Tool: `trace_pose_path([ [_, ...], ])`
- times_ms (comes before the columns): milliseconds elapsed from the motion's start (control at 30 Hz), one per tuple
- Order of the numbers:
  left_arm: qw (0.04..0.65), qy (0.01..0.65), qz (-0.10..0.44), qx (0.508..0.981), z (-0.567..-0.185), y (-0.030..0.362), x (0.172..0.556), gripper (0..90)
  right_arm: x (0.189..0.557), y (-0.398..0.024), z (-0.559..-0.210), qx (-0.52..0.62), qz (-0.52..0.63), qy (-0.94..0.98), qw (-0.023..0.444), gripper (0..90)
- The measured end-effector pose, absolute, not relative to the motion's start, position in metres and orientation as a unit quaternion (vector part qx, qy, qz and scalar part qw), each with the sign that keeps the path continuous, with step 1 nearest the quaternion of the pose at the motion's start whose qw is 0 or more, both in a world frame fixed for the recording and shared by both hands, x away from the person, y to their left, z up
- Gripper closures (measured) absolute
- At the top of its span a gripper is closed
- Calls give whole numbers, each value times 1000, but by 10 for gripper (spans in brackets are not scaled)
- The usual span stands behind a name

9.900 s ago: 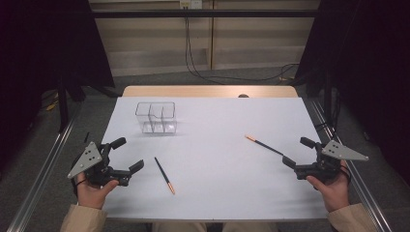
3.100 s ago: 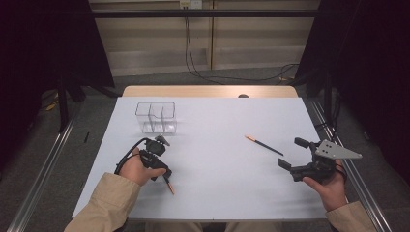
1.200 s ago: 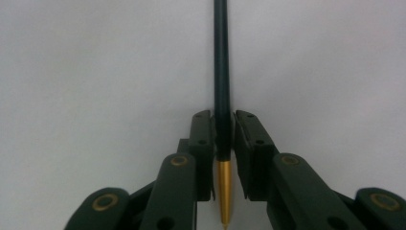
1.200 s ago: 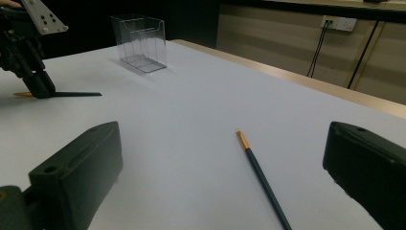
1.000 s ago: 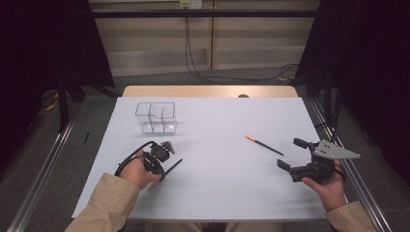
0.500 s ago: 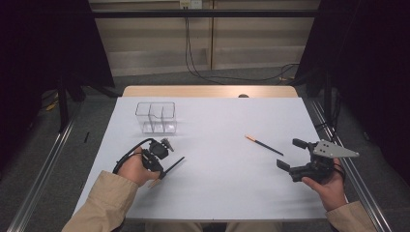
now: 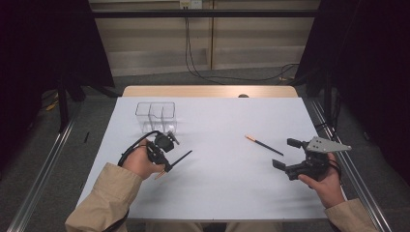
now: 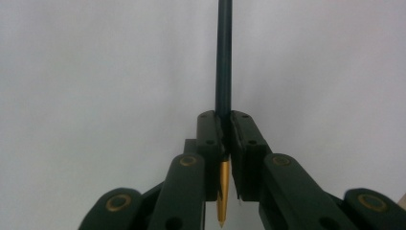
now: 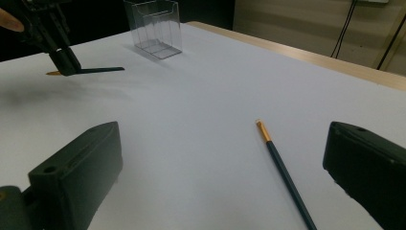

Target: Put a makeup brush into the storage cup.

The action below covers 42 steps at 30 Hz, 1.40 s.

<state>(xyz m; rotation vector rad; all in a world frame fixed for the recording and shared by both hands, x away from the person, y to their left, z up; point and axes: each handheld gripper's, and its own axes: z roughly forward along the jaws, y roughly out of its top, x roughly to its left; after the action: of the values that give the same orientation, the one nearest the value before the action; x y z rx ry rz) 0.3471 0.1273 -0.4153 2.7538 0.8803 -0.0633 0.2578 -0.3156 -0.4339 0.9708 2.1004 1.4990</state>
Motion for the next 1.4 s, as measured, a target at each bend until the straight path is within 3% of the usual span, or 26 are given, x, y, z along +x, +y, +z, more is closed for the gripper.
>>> trace_pose_path([
  [1400, 141, 154, -46, 977, -399, 36, 356, 834, 264, -304, -429, 337, 544, 748, 174, 0],
])
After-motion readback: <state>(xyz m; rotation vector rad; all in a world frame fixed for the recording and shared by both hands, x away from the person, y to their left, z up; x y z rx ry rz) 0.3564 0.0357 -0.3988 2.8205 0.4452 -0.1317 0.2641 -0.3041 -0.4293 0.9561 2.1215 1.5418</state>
